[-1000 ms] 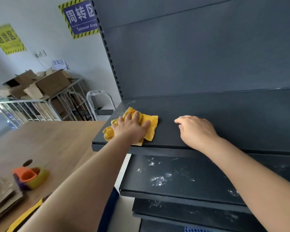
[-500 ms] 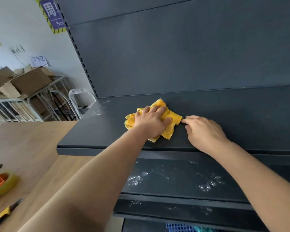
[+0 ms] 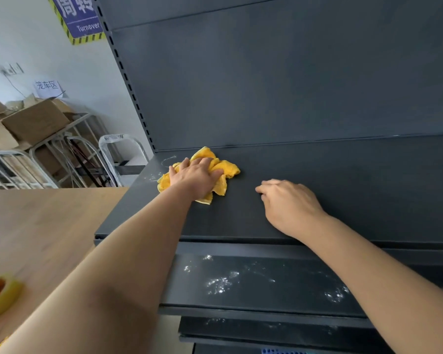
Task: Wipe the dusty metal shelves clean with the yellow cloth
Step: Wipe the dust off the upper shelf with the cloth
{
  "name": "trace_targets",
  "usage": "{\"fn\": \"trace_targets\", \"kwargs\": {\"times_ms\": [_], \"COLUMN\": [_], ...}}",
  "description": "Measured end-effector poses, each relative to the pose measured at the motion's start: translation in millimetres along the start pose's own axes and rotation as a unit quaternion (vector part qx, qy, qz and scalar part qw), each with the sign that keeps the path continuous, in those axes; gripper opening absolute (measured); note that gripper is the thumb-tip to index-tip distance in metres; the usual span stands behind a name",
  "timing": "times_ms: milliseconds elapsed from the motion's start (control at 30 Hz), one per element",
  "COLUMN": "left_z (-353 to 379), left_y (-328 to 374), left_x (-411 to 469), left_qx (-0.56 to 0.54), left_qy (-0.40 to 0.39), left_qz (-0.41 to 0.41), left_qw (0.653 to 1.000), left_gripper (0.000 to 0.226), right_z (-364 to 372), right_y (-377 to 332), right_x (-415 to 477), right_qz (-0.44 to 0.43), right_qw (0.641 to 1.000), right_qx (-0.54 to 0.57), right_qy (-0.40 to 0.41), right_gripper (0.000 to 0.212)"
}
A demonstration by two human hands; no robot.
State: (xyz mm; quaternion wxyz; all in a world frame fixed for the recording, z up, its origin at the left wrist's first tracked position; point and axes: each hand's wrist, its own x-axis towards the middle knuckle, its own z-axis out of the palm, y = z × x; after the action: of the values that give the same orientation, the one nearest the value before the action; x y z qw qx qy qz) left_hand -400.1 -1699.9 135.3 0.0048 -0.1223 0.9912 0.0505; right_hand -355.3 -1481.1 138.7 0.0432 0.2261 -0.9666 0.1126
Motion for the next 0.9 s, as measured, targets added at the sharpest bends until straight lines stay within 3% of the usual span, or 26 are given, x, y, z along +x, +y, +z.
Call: {"fn": "trace_targets", "kwargs": {"times_ms": [367,567,733,900], "left_z": [-5.8,-8.3,-7.0,-10.2], "left_y": [-84.9,-114.7,-116.3,-125.4], "left_x": [57.3,82.7,66.4,24.6], "left_qx": [0.011,0.002,0.011,0.007], "left_qy": [0.0,-0.002,0.009,0.013], "left_qz": [-0.008,-0.017,-0.043,-0.083], "left_qw": [1.0,1.0,0.999,0.996], "left_gripper": [0.068,0.07,0.062,0.055], "right_z": [25.0,36.8,36.1,30.1], "right_y": [-89.4,-110.3,-114.5,-103.8], "right_x": [67.3,83.1,80.2,74.9], "right_qz": [-0.035,-0.002,0.014,-0.007], "right_qw": [0.999,0.999,0.998,0.993], "right_qx": [0.003,-0.013,-0.024,0.047], "right_qy": [-0.004,-0.036,-0.061,-0.11], "right_gripper": [0.03,0.03,0.038,0.046]}}
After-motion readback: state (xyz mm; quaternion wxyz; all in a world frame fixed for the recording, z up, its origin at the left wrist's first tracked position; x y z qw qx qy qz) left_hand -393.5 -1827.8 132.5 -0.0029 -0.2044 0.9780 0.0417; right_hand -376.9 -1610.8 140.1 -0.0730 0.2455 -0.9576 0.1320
